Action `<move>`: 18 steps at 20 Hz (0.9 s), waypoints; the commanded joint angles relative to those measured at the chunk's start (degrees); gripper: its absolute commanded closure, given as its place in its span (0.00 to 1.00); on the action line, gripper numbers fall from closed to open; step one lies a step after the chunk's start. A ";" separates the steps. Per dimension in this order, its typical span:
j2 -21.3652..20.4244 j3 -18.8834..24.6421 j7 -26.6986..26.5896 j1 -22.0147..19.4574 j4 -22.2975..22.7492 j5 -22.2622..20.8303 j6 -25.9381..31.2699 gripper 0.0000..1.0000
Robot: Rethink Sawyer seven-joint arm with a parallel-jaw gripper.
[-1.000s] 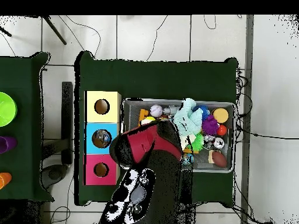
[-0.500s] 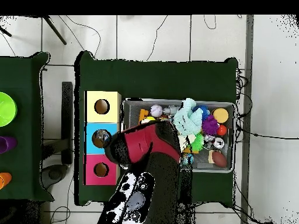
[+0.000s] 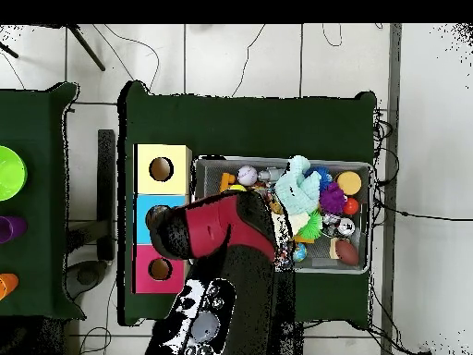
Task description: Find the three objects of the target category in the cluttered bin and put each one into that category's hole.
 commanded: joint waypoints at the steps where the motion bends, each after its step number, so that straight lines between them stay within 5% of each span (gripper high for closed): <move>1: 0.20 6.20 -1.16 0.65 0.58 3.71 7.56 1.00; 18: 3.07 5.80 1.22 3.02 -7.98 8.26 15.93 1.00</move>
